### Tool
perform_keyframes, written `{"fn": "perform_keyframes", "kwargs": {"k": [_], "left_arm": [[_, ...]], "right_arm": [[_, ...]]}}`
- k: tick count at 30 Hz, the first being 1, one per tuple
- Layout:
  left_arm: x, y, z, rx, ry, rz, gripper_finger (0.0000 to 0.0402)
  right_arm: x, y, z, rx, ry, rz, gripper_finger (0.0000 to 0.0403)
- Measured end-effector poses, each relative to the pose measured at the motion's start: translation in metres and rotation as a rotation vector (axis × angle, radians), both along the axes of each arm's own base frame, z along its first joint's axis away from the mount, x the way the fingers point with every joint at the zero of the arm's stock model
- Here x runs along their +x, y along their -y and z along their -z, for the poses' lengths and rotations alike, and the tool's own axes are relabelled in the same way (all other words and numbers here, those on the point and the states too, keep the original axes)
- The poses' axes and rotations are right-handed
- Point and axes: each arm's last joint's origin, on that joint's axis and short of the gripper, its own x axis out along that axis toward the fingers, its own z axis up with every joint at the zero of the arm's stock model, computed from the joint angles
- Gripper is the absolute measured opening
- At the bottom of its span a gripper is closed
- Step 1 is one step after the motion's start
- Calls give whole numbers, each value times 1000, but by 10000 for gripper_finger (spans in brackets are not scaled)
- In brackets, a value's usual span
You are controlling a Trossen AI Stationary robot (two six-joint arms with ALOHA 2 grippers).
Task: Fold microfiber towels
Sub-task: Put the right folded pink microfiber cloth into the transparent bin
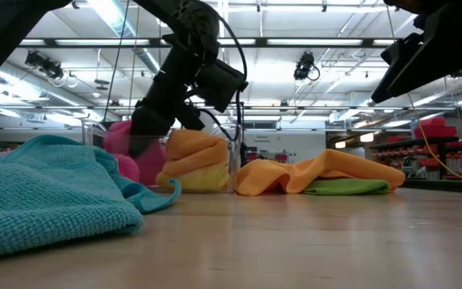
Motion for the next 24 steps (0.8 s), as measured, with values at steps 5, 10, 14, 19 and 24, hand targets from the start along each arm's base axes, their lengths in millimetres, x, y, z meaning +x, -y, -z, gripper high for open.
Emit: {"fn": "perform_keyframes", "kwargs": {"k": [5,10,14,19,24], "left_arm": [[2,2,1,5,10,36,91],[2,4,0,-15,-6,94,173],[0,9,-8,-14,4,108,228],[-4,17,-29,-1,66,128,261],[-13,23,-59,20,167,139,254]], "right_arm": [[0,0,0,-1,0,-1,182],[0,0,0,-3,-1,-2,182],[0,0,0,-3,-1,-2,182],[0,0,0,-3,0,-3,182],[0,0,0,-6,2,-7,182]]}}
